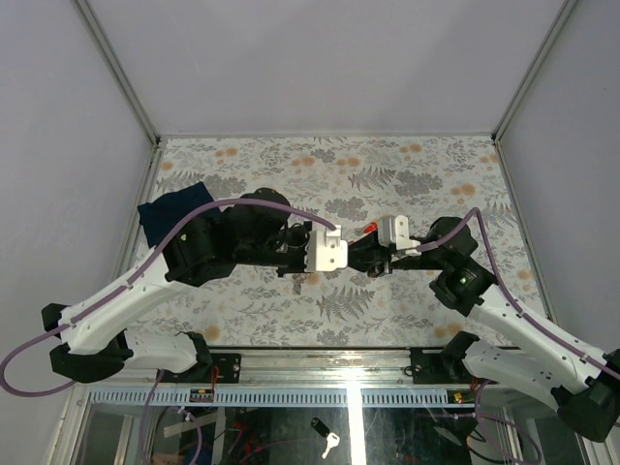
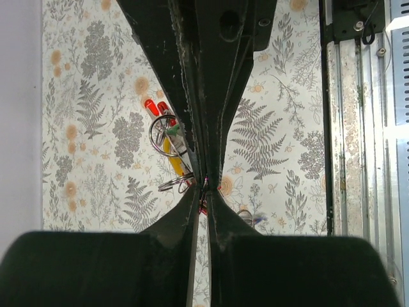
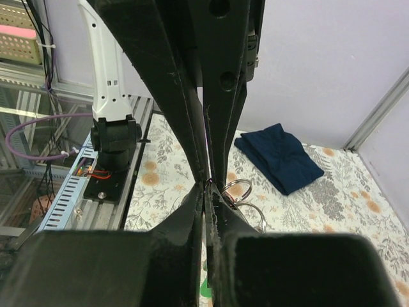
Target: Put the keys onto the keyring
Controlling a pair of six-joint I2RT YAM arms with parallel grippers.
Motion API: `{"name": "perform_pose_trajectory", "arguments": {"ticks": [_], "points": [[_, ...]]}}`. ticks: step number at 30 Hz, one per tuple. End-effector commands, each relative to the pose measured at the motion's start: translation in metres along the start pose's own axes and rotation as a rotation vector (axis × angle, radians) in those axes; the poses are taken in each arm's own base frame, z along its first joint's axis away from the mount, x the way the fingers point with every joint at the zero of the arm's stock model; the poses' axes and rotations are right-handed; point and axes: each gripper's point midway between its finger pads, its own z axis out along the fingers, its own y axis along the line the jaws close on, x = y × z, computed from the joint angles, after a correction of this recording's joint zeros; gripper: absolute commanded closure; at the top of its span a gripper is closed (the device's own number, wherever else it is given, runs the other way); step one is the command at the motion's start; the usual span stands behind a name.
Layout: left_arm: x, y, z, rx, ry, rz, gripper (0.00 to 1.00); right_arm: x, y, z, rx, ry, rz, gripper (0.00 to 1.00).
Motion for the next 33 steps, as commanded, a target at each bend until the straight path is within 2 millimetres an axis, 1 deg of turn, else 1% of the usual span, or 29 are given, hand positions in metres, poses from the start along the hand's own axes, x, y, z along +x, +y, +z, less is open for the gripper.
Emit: {"name": "perform_pose_trajectory", "arguments": {"ticks": [1,4,7,8,9,10,18,22,23,25,33], "points": [[-0.022,0.012,-0.010,-0.040,-0.069,0.036,1.00,-0.010,-0.015,0.001,0.049,0.019,-0.056,1.00],[-0.027,0.012,-0.015,-0.053,-0.099,0.040,1.00,-0.009,-0.018,-0.003,0.086,0.017,-0.070,1.00],[-0.034,0.011,-0.020,-0.065,-0.153,0.043,0.90,-0.016,-0.019,-0.005,0.114,-0.031,-0.076,1.00],[-0.037,0.009,-0.024,-0.070,-0.177,0.044,0.83,-0.020,-0.018,-0.005,0.120,-0.055,-0.075,1.00],[-0.039,0.007,-0.026,-0.067,-0.197,0.045,0.80,-0.023,-0.018,-0.006,0.124,-0.077,-0.072,1.00],[-0.041,0.006,-0.028,-0.068,-0.215,0.044,0.77,-0.028,-0.016,-0.007,0.126,-0.105,-0.067,1.00],[-0.049,-0.005,-0.038,-0.061,-0.311,0.020,0.75,-0.061,-0.010,-0.011,0.128,-0.302,-0.061,1.00],[-0.048,-0.003,-0.041,-0.092,-0.336,0.023,0.74,-0.075,-0.009,-0.014,0.131,-0.397,-0.034,1.00],[-0.049,-0.003,-0.042,-0.099,-0.345,-0.006,0.74,-0.083,-0.008,-0.016,0.130,-0.435,-0.037,1.00],[-0.049,-0.001,-0.044,-0.123,-0.365,-0.012,0.73,-0.088,-0.007,-0.017,0.124,-0.473,-0.022,1.00],[-0.068,0.004,-0.069,-0.204,-0.511,0.000,0.72,-0.112,0.000,-0.020,0.065,-0.621,0.038,1.00]]}}
